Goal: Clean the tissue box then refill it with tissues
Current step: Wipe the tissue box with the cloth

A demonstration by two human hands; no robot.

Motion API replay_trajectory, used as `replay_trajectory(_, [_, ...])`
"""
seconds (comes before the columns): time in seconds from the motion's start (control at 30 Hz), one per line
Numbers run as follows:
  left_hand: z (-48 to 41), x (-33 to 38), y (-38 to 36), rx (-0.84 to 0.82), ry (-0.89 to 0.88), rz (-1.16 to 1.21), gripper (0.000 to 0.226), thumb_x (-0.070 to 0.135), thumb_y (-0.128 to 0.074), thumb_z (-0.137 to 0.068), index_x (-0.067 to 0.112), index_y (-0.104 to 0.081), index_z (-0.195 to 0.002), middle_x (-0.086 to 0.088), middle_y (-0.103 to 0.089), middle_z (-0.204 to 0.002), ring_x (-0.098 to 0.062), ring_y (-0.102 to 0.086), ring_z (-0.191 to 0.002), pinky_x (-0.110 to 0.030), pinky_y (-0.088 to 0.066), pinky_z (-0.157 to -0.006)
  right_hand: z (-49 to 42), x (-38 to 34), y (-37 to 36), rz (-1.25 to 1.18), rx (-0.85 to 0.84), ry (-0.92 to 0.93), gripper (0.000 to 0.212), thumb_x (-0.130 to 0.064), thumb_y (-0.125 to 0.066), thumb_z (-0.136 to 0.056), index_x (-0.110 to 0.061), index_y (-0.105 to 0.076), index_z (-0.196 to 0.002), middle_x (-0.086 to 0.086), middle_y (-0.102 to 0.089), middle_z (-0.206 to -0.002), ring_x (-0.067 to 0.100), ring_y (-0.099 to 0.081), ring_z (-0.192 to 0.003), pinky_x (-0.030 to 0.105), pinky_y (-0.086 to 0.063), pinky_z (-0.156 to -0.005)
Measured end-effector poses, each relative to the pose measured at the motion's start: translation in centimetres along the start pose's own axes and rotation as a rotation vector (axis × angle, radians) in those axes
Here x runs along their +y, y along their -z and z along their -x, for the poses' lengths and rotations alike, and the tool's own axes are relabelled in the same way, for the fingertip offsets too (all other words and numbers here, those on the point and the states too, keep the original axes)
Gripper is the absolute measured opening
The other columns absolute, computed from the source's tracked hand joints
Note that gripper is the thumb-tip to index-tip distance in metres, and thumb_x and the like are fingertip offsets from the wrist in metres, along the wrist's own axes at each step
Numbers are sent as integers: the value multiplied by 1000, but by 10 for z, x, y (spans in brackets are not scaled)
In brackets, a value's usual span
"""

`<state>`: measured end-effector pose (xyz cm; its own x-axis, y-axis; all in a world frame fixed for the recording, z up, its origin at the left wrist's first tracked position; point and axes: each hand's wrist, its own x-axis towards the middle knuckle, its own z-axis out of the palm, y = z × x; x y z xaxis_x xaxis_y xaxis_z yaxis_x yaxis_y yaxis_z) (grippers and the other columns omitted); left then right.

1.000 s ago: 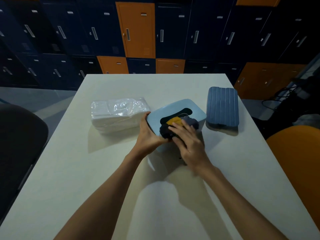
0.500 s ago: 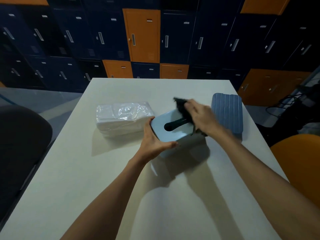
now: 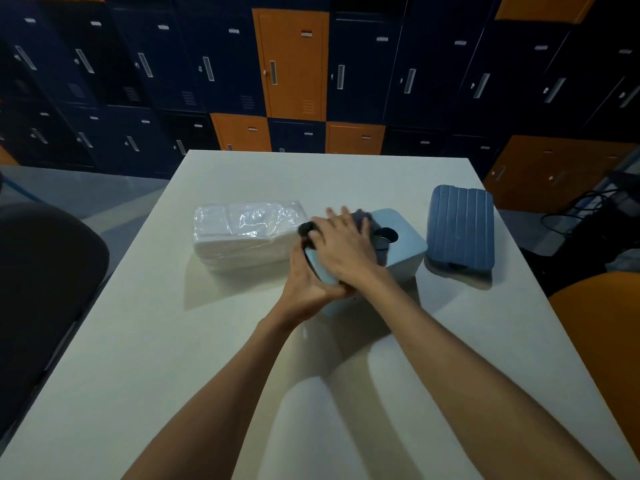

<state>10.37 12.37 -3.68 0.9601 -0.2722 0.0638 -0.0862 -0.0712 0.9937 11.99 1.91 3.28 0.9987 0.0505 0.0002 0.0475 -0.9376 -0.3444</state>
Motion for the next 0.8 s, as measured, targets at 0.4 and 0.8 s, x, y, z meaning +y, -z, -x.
replay_trajectory(0.4, [2, 3, 2, 26, 9, -28, 114, 35, -93, -43, 21, -27, -135, 0, -45, -130, -11, -52, -121, -37, -51, -99, -1, 86, 28, 13, 41, -186, 50, -46, -20, -102, -34, -23, -150, -1, -11, -161, 18, -5, -148, 52, 1, -117])
replay_trajectory(0.8, [3, 9, -2, 32, -89, -67, 98, 30, -92, -49, 27, -36, -130, 6, -53, -129, -4, -55, -119, -22, -47, -95, 29, 23, 17, -103, -43, 171, 43, -34, -35, -103, -31, -38, -145, -8, -25, -157, 12, -12, -147, 41, -8, -118])
